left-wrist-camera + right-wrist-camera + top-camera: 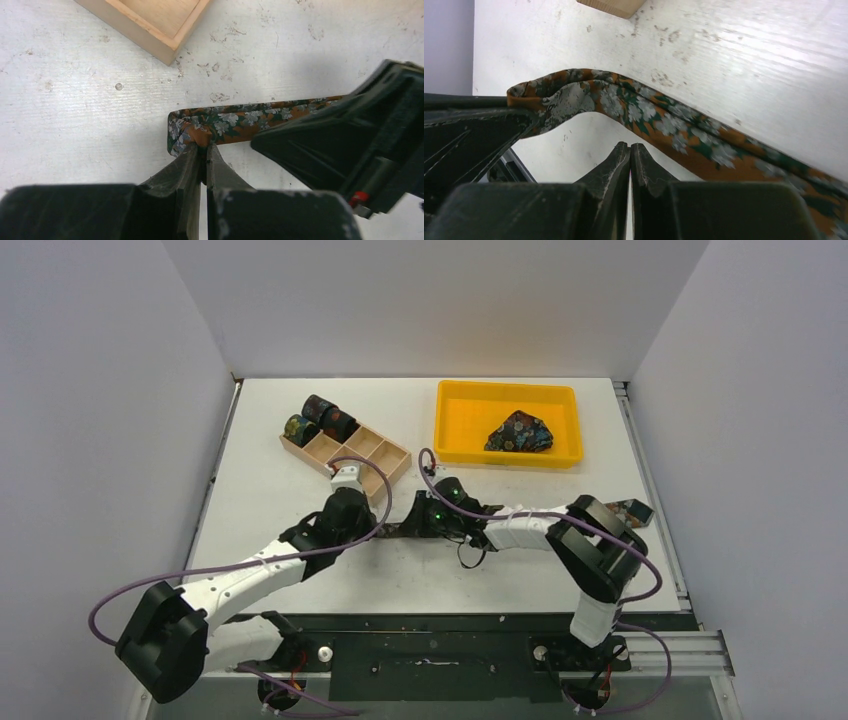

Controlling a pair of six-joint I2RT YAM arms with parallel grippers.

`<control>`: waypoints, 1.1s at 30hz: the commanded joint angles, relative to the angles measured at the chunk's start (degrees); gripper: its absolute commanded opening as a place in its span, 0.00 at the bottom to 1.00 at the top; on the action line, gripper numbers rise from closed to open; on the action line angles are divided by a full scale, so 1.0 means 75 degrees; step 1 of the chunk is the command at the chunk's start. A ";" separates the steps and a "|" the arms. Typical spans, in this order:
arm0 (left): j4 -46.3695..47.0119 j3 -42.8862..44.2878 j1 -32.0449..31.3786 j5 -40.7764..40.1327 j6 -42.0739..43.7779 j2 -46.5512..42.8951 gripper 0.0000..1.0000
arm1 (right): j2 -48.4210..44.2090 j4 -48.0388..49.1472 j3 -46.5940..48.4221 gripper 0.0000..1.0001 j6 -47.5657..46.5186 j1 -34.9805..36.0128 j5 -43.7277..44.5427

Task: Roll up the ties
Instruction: Roll the tie at the center of the board.

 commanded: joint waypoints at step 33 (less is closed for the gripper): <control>-0.0518 0.2456 -0.1538 -0.0693 0.0180 0.3544 0.31 | -0.2967 -0.0424 -0.2310 0.05 -0.0964 -0.0926 0.1506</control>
